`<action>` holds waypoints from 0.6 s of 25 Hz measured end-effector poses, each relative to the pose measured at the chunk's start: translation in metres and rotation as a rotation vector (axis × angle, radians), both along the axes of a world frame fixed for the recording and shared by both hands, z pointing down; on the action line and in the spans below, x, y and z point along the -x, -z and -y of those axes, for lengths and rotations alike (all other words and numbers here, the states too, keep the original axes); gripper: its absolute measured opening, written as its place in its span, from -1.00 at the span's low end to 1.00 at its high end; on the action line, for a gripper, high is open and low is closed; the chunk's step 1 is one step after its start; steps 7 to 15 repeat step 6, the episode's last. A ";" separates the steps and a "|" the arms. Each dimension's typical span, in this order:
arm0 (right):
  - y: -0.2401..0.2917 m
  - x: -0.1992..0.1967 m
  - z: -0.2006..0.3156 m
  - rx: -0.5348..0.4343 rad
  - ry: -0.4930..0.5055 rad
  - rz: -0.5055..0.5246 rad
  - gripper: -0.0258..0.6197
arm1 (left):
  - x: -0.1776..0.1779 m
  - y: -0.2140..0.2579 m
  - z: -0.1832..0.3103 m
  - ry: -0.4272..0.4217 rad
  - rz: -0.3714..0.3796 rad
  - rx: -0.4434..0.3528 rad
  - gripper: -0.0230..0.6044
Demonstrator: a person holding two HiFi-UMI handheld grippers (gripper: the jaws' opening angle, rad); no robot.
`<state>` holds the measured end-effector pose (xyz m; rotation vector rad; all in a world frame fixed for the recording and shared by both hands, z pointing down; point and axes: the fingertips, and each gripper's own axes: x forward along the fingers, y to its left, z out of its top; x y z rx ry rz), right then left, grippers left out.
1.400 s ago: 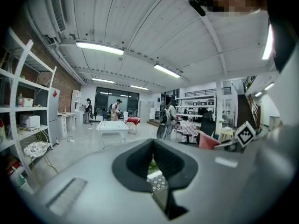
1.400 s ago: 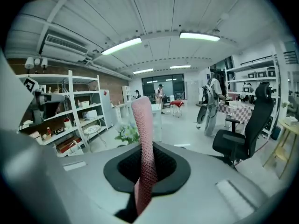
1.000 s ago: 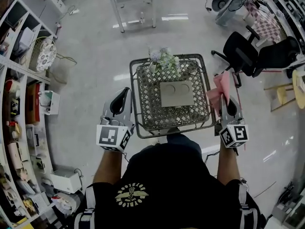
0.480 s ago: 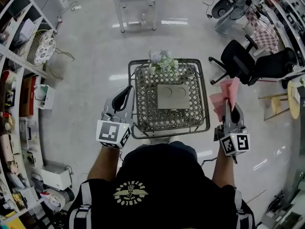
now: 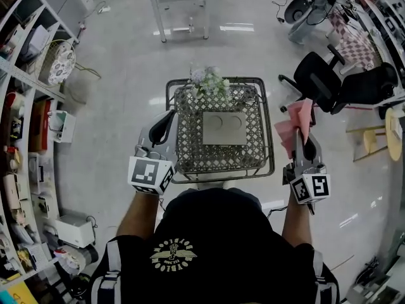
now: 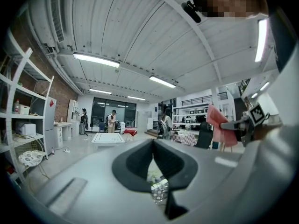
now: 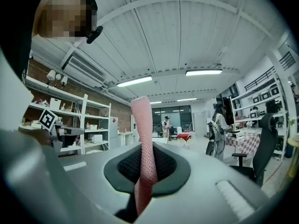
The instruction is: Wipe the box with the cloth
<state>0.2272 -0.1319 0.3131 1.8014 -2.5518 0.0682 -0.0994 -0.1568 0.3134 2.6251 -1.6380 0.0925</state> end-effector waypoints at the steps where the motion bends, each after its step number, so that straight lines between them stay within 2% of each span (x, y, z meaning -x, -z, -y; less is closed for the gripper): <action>1: 0.000 -0.005 0.002 0.001 0.005 0.001 -0.87 | -0.005 0.000 0.001 0.004 0.004 0.002 -0.93; 6: -0.004 -0.031 0.008 0.018 0.024 0.009 -0.87 | -0.029 0.002 0.004 0.037 0.007 0.009 -0.93; 15: -0.004 -0.031 0.008 0.018 0.024 0.009 -0.87 | -0.029 0.002 0.004 0.037 0.007 0.009 -0.93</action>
